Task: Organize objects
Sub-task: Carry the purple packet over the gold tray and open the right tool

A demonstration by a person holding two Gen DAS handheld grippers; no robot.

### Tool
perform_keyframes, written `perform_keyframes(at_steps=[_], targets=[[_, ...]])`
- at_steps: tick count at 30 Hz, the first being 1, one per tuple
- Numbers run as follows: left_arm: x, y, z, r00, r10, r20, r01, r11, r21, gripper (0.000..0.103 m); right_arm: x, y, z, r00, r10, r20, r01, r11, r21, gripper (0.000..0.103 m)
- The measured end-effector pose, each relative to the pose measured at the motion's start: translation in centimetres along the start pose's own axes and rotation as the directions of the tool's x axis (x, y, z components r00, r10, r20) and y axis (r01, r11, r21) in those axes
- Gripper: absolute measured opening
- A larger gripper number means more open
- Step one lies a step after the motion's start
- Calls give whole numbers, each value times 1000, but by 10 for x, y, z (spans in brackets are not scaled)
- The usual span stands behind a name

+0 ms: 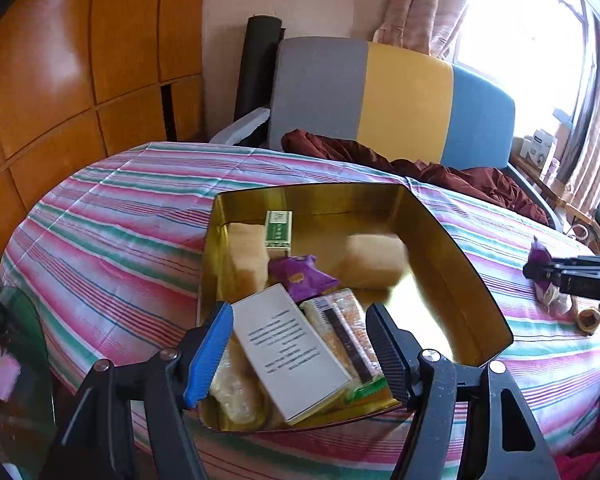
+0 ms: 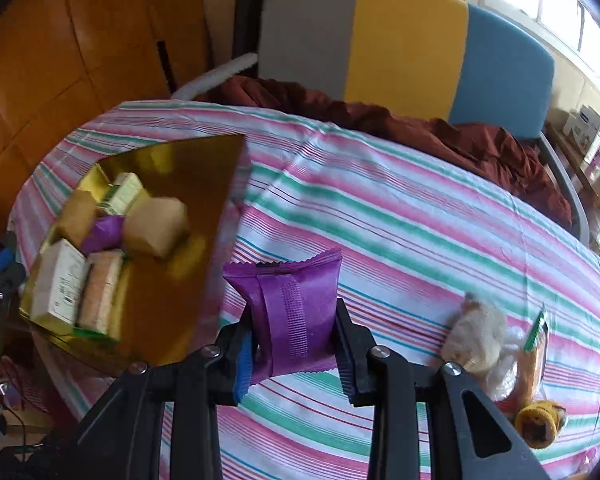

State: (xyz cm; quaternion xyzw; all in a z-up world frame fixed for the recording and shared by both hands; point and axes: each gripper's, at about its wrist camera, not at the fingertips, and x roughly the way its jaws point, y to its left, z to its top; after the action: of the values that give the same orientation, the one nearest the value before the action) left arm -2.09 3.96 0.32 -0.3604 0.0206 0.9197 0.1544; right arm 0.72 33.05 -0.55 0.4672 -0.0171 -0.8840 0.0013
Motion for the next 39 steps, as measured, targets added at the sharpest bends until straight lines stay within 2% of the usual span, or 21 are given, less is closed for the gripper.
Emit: perform_keyframes(at_steps=[2, 6, 9, 12, 16, 22, 24, 31, 39], targets=[[-2, 7, -2, 1000, 6, 2, -6, 1000, -15, 70, -6, 28, 11, 999, 48, 21, -47, 997, -53, 34], [-2, 19, -5, 1000, 12, -1, -12, 999, -40, 70, 6, 84, 21, 991, 128, -27, -131, 977, -169, 34], [-3, 25, -8, 1000, 13, -1, -13, 998, -56, 70, 30, 119, 17, 986, 134, -103, -156, 958, -243, 34], [-4, 31, -11, 1000, 13, -2, -14, 997, -70, 70, 57, 137, 10, 978, 102, -181, -150, 949, -278, 34], [-3, 38, -13, 1000, 18, -3, -18, 996, -85, 70, 78, 145, 3, 970, 66, -233, -133, 949, -287, 34], [0, 47, -15, 1000, 24, -8, -25, 994, -107, 72, 89, 147, -5, 965, 30, -261, -112, 945, -306, 36], [0, 48, -15, 1000, 27, -7, -27, 993, -111, 73, 90, 147, -6, 966, 29, -259, -109, 947, -301, 42], [0, 48, -16, 1000, 31, -5, -31, 994, -108, 73, 82, 145, -8, 973, 54, -224, -117, 953, -278, 47], [-6, 37, -14, 999, 40, 3, -39, 996, -79, 73, 59, 137, -2, 986, 109, -126, -137, 960, -246, 48]])
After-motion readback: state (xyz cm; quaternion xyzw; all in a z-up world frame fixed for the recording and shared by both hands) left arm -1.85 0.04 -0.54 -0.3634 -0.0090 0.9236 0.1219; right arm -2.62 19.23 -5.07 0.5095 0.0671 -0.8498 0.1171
